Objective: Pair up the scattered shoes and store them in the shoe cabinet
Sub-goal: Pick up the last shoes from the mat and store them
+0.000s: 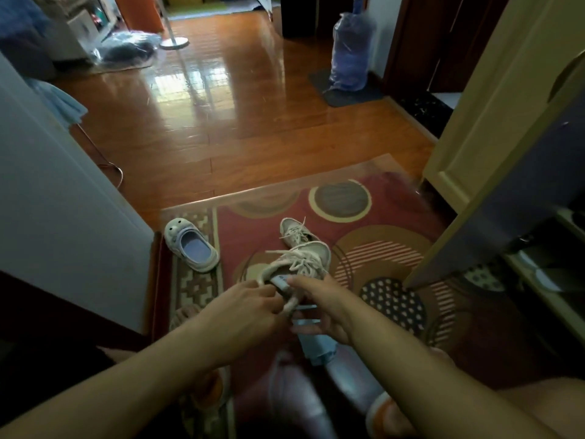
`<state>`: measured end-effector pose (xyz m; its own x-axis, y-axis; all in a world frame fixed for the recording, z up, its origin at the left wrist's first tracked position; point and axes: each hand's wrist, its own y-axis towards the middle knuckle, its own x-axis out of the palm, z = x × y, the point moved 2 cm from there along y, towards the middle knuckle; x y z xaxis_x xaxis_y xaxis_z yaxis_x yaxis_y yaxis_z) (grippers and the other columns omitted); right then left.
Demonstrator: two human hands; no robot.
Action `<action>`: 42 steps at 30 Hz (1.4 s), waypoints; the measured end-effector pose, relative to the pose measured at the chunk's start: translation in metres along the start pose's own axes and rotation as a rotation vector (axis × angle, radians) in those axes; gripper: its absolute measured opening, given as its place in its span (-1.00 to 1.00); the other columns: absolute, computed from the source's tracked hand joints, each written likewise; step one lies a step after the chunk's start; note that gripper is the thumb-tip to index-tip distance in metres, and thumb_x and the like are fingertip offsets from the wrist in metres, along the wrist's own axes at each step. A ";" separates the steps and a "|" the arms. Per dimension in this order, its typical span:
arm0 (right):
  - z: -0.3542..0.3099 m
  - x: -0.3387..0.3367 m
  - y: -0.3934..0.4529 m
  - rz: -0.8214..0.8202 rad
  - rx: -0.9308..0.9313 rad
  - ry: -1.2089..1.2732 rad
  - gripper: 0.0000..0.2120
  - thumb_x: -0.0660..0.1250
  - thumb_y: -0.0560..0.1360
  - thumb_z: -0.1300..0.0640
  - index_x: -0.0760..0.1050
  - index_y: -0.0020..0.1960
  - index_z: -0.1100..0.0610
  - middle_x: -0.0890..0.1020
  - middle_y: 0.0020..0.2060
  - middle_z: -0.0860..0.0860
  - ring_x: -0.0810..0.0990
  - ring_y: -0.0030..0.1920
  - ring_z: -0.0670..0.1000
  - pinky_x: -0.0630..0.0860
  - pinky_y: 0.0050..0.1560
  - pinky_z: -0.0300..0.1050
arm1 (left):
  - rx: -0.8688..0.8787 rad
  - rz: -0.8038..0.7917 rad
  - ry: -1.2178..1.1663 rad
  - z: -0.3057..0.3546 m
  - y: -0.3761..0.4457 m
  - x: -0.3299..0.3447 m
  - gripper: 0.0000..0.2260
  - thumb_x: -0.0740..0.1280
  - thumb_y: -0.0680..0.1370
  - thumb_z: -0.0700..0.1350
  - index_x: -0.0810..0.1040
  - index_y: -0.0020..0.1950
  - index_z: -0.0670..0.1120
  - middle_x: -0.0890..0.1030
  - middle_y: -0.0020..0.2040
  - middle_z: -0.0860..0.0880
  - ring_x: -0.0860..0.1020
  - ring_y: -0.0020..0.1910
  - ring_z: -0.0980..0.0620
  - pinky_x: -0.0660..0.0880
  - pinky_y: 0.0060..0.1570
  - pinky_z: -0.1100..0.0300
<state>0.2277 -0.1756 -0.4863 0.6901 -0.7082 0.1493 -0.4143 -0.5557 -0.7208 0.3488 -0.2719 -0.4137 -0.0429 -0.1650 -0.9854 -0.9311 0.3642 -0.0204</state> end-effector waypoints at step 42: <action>0.166 -0.009 0.188 0.614 0.291 -0.943 0.30 0.55 0.28 -0.24 -0.35 0.59 0.09 -0.08 0.57 0.18 0.02 0.52 0.39 0.26 0.41 0.30 | -1.804 0.744 -1.858 -0.074 -0.091 0.117 -0.89 0.32 0.59 -0.29 0.64 -0.06 -0.20 0.72 -0.20 -0.20 0.72 -0.27 -0.10 0.63 -0.32 0.07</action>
<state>0.2426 -0.2016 -0.7359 0.6395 -0.1505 -0.7539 -0.7647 -0.0236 -0.6440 0.4016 -0.3917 -0.5143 -0.9459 0.3224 0.0370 -0.2708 -0.7214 -0.6374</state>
